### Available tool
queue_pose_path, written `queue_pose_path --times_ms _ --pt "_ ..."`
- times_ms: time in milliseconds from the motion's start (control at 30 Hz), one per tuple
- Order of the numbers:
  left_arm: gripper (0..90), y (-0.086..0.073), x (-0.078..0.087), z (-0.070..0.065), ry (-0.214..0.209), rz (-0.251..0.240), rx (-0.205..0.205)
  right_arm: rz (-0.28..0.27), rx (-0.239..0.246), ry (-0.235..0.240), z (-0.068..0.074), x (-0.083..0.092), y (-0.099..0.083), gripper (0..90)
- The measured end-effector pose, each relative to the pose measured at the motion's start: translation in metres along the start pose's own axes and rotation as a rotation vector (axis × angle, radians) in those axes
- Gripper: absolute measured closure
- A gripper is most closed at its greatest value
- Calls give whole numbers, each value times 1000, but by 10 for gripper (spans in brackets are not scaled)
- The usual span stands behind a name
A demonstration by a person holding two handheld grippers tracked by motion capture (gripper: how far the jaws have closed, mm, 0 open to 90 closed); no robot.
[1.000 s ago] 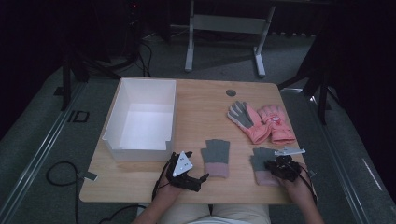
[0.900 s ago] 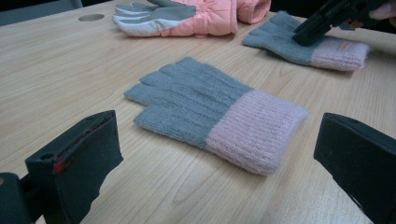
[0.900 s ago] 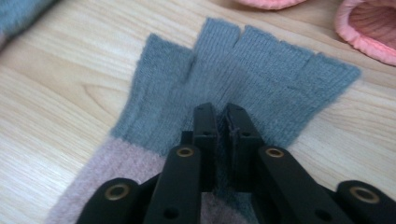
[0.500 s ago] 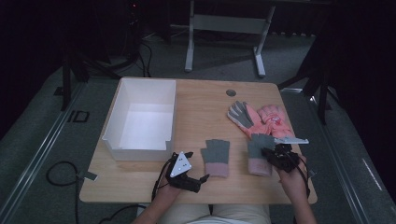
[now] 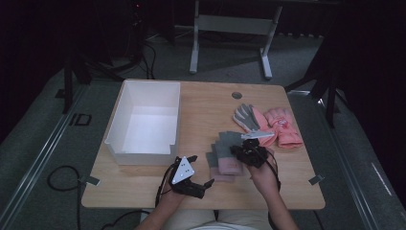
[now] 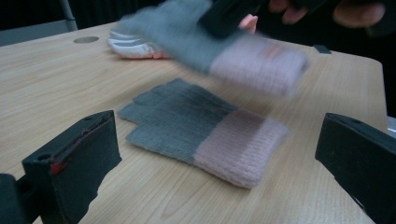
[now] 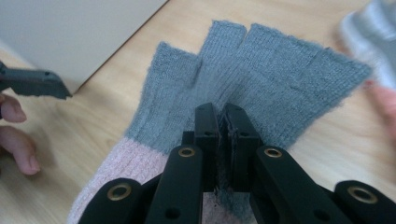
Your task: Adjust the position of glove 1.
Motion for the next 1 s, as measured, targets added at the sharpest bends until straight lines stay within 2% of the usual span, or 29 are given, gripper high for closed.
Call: queue_pose_path --times_ms 133,167,333,367,400,700,1000 --pt "0 0 -1 -1 -9 1 -2 38 0 15 10 -16 -7 852" --pt "0 0 -1 -1 -25 -5 1 49 2 19 13 -20 -10 852" --pt "0 0 -2 -1 -38 -9 3 66 11 18 16 -26 -13 851" --pt "0 0 -2 -2 -29 -5 -16 70 14 16 17 -28 -14 851" --pt "0 -1 -2 -2 -21 -3 -24 100 3 15 14 -36 -19 850" --pt "0 -1 -4 -3 3 3 -58 119 -24 20 8 -45 -29 837" --pt "0 0 -4 -3 9 -8 -55 139 4 22 4 -53 -32 778"
Point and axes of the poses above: each handheld gripper's, and its own axes: x roughly backward along the jaws, y roughly out of its top, z roughly to its left, the point moved 6 cm from there along -x, roughly forward along the jaws, and after that the axes turned 9 degrees about -x, right-handed, at the moved point
